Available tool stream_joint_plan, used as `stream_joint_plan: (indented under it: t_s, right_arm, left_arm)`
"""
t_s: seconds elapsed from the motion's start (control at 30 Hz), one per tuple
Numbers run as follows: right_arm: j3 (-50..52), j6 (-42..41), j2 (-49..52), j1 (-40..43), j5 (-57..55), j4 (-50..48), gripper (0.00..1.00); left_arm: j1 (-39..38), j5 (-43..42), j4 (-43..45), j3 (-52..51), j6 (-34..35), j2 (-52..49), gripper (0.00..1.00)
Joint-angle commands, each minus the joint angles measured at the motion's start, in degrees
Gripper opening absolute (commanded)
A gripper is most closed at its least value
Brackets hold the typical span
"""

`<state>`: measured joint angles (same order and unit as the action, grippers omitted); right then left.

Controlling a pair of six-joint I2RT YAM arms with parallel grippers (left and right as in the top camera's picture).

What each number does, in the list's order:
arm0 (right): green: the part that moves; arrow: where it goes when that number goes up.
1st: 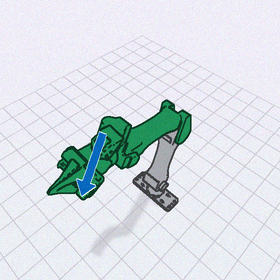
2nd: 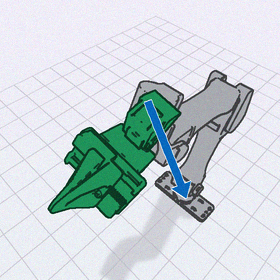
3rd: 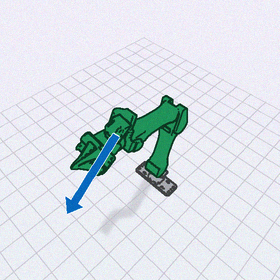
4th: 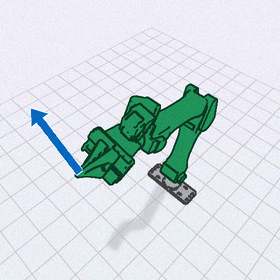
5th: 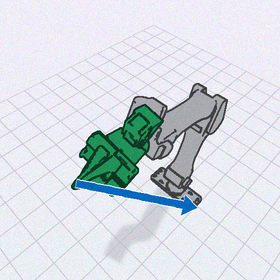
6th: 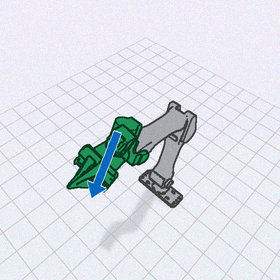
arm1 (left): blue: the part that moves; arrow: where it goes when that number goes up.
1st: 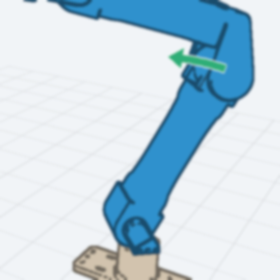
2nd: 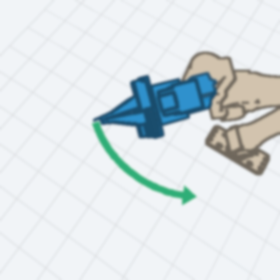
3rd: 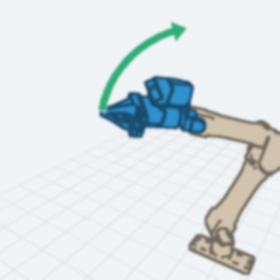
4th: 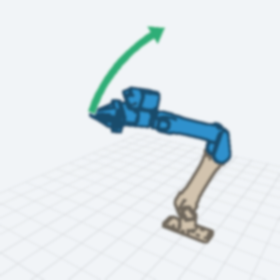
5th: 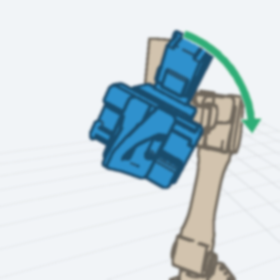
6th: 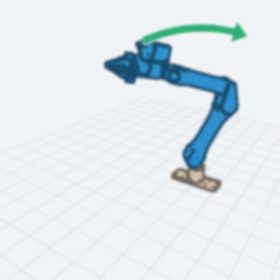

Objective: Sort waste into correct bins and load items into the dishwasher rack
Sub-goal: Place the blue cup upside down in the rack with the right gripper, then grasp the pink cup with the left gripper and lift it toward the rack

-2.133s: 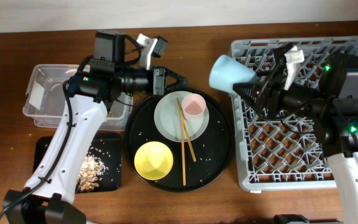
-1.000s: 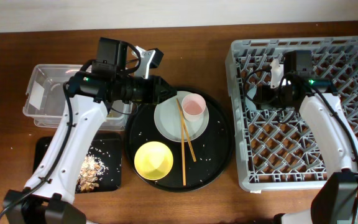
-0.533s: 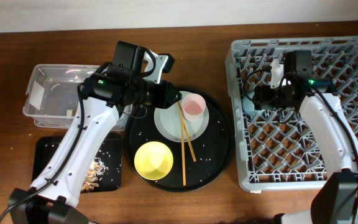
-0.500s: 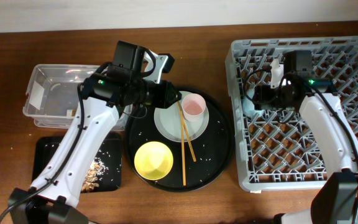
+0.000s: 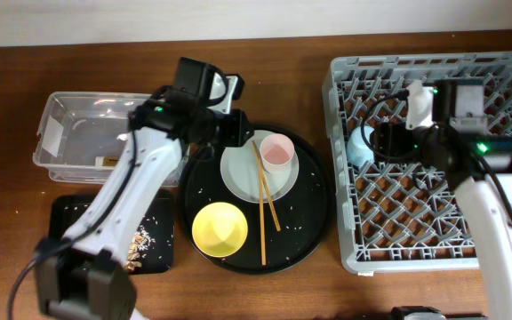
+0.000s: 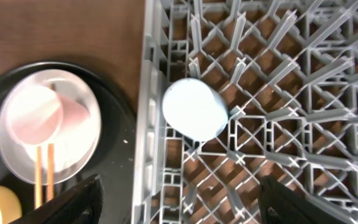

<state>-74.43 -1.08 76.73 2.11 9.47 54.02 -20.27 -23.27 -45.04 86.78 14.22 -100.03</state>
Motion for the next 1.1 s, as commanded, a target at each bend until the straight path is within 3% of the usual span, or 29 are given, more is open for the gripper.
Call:
stream_joint_plan:
  t_s: [0.0,0.4,0.6,0.83,1.07]
  right_arm:
    - [-1.16,0.17,-3.04,0.22,1.05,1.6,0.78]
    - [-1.11,0.15,-2.86,0.22,1.07,4.35,0.79]
    - [-1.11,0.17,-2.86,0.22,1.05,4.31,0.79]
    - [-1.11,0.17,-2.86,0.22,1.03,4.24,0.79]
    - [-1.11,0.17,-2.86,0.22,1.03,4.17,0.8]
  left_arm:
    - [-2.12,1.05,2.01,-0.39,3.15,-5.81,0.27]
    - [-6.47,2.6,7.13,-0.39,4.46,-15.37,0.26]
    - [-6.47,3.5,7.26,-0.37,4.5,-15.37,0.25]
    - [-6.47,-5.4,6.14,3.67,6.14,-14.16,0.22]
    - [-6.47,-2.84,4.37,5.64,6.34,-8.79,0.24]
